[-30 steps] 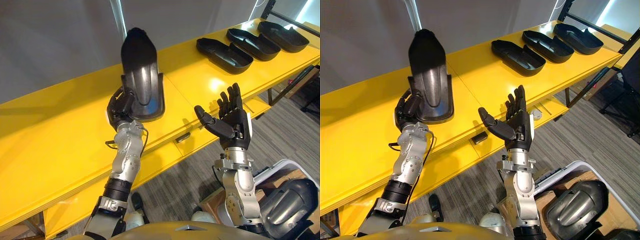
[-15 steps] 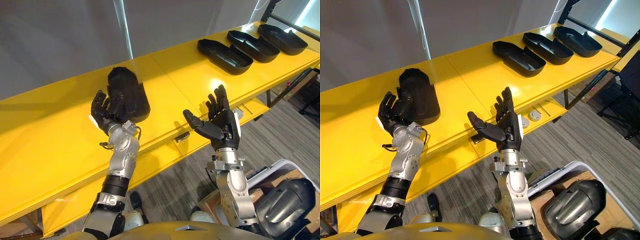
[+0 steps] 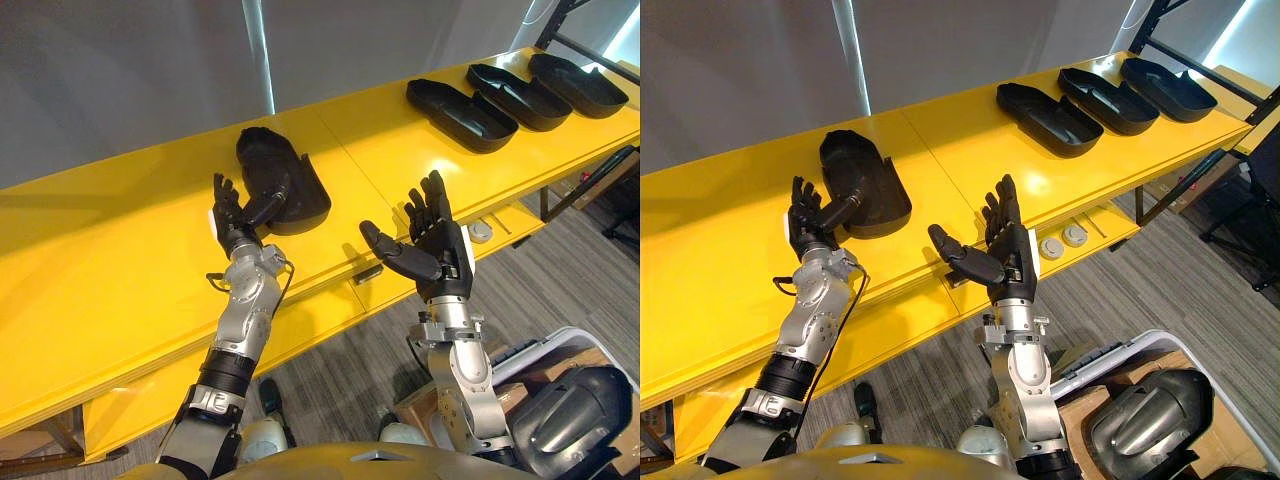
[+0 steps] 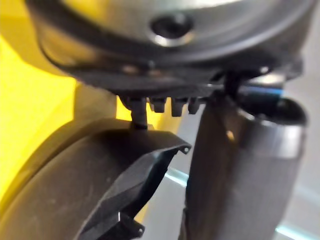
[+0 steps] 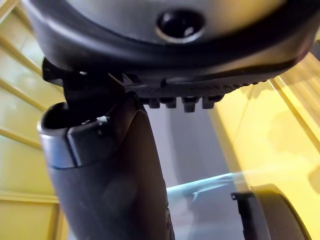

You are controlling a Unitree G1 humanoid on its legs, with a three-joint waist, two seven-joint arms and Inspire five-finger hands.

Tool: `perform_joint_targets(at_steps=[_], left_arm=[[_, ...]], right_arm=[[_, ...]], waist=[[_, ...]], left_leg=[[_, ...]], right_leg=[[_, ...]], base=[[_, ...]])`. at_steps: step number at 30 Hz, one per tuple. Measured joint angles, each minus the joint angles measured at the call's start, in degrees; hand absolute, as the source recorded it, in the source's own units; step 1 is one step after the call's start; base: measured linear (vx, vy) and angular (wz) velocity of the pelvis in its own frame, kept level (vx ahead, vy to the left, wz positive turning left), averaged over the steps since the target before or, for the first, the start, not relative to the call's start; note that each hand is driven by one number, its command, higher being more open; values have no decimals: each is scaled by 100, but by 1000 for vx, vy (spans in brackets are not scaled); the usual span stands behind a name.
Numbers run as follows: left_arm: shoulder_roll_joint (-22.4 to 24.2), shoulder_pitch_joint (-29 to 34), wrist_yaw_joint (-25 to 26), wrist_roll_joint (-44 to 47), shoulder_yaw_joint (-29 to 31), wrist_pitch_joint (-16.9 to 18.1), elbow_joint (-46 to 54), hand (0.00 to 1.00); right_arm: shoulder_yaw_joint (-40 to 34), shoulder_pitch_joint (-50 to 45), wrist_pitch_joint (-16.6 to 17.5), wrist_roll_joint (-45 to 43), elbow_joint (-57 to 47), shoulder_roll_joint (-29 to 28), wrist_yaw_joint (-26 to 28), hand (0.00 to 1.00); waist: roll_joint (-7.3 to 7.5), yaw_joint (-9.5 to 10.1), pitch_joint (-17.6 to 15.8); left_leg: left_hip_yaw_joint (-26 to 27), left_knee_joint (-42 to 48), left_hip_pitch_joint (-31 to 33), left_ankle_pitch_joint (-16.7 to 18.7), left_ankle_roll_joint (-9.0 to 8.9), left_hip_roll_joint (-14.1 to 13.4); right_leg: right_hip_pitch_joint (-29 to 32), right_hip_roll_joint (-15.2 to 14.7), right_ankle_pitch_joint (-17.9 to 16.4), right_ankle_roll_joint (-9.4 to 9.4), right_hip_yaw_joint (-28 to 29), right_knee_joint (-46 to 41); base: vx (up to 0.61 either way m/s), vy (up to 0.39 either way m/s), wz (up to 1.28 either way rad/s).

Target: Walk over and take three plastic housings, then place them on the shelf

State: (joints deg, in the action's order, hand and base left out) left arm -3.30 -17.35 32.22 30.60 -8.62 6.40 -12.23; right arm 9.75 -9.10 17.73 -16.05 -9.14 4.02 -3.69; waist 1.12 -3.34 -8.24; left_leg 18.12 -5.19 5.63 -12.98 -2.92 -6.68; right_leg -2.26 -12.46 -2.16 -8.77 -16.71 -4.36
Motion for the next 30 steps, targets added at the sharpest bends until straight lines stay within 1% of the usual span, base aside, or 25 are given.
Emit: perform_joint_targets(at_steps=[5,8,10,12,15,16,18,20,22,23,25,26,28,30], left_arm=[[3,89,-376,103,-147,-165,183,100],[3,234,-356,24,-292,-198,344,100],[2,244,-183,-300,-336,-320,380,100],[10,289,108,-954,-353,-447,385,100],[1,439,337,-1722,-338,-552,408,100],[-2,518,472,-2031,-273,-632,506,100],[-11,695,626,-2323,-49,-721,641,100],[-39,863,654,-2476,156,-839,814,100],[-130,1071,707,-2670,325,-982,1018,100],[-208,1267,712,-2691,512,-1056,1209,100],[-245,1489,659,-2669,741,-1060,1431,100],[-269,1637,488,-2640,908,-1052,1606,100],[-371,1856,239,-2577,994,-1017,1927,100],[-461,2151,-246,-2389,1000,-806,2441,100]], right_arm=[[0,1,0,-1,0,4,38,100],[8,18,0,1,0,14,51,100],[38,67,0,1,7,32,50,100],[78,124,3,1,19,45,58,100],[103,123,3,4,43,92,66,100],[83,124,3,7,43,115,66,100],[45,126,2,9,42,247,93,100],[-111,150,-2,189,42,369,113,100],[-371,268,-61,230,43,534,209,100],[-641,459,-134,221,50,736,251,100],[-932,748,-233,195,151,971,287,100],[-1152,1017,-285,93,355,1160,307,100],[-1436,1331,-403,-126,653,1361,339,100],[-1650,1552,-609,-139,928,1607,465,100]], waist=[[23,-8,3],[30,-6,6],[30,-7,6],[31,-17,6],[33,-28,8],[33,-28,8],[33,-32,8],[33,-31,8],[33,-25,8],[32,-14,8],[32,1,8],[30,28,8],[22,124,7],[-2,257,0]], left_leg=[[-29,0,-1,-4,-2,2],[-46,0,-7,-4,-2,5],[-59,0,-13,-6,-3,6],[-62,0,-17,-7,-2,6],[-74,0,-19,-8,-2,4],[-90,0,-18,-12,-3,4],[-131,1,-21,-20,-5,7],[-197,1,-22,-49,12,9],[-259,1,-35,-60,2,9],[-331,1,-38,-69,-12,8],[-413,1,-40,-76,-30,11],[-478,1,-43,-86,-43,18],[-568,1,-41,-98,-65,19],[-718,0,12,-97,-65,34]], right_leg=[[-18,0,1,-3,-26,3],[-47,2,5,-9,-46,27],[-67,4,10,-16,-53,38],[-72,6,12,-20,-59,40],[-85,11,14,-23,-70,38],[-99,15,19,-30,-89,36],[-138,21,22,-36,-133,35],[-209,31,21,-35,-192,37],[-272,43,20,-33,-255,37],[-321,56,17,-28,-339,36],[-382,69,11,-20,-402,37],[-404,75,2,-8,-470,37],[-471,96,-28,31,-561,47],[-505,110,-75,15,-710,48]], base=[[0,0,0],[0,0,1],[0,0,2],[0,0,0],[0,0,0],[2,-2,5],[11,-6,12],[19,-11,16],[1,-18,18],[-20,-24,22],[-32,-15,25],[-62,-7,29],[-67,-12,28],[-65,-12,30]])
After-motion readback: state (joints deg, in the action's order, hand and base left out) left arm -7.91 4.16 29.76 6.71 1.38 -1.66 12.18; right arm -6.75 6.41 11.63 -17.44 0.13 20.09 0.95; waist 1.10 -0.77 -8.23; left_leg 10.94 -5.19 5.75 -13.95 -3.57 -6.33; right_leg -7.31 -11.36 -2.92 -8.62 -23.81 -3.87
